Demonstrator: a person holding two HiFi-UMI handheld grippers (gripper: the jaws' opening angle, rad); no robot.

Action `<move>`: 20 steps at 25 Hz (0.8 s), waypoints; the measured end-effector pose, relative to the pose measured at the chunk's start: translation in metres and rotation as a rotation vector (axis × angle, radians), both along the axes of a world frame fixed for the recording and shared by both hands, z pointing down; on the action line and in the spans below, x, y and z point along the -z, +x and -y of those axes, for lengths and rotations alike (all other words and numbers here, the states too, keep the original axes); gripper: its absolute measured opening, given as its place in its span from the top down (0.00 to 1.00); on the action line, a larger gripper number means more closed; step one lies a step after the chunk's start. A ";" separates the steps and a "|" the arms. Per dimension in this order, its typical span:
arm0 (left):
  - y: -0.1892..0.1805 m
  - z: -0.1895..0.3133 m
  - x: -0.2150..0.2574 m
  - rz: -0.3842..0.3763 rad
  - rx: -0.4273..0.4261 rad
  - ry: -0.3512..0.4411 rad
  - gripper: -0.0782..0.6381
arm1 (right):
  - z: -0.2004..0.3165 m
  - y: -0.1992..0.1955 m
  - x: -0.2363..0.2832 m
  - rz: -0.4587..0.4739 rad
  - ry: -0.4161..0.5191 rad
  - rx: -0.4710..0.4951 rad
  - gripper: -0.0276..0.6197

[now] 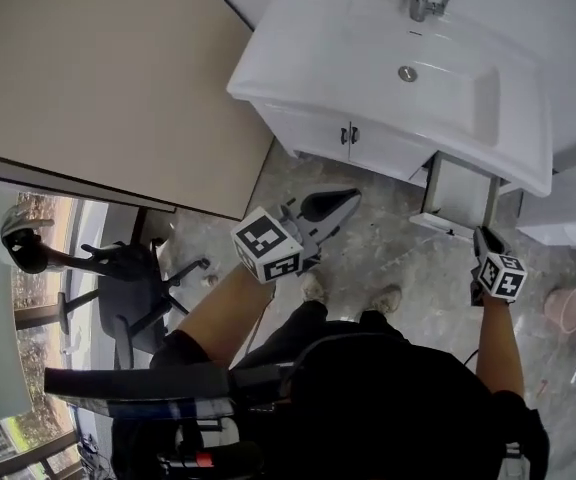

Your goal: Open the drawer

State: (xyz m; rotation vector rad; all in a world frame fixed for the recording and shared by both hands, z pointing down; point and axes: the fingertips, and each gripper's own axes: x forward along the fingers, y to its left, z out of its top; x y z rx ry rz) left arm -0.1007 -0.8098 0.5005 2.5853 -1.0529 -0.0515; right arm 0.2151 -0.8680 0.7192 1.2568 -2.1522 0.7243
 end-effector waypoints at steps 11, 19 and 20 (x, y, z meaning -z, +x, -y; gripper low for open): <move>-0.021 -0.028 0.083 0.007 0.068 0.079 0.90 | 0.011 -0.062 0.171 0.187 0.213 0.151 0.95; -0.019 -0.038 0.138 -0.024 0.091 0.160 0.90 | -0.008 -0.064 0.259 0.272 0.306 0.217 0.95; -0.020 -0.039 0.143 -0.030 0.090 0.169 0.90 | -0.010 -0.064 0.271 0.276 0.321 0.222 0.96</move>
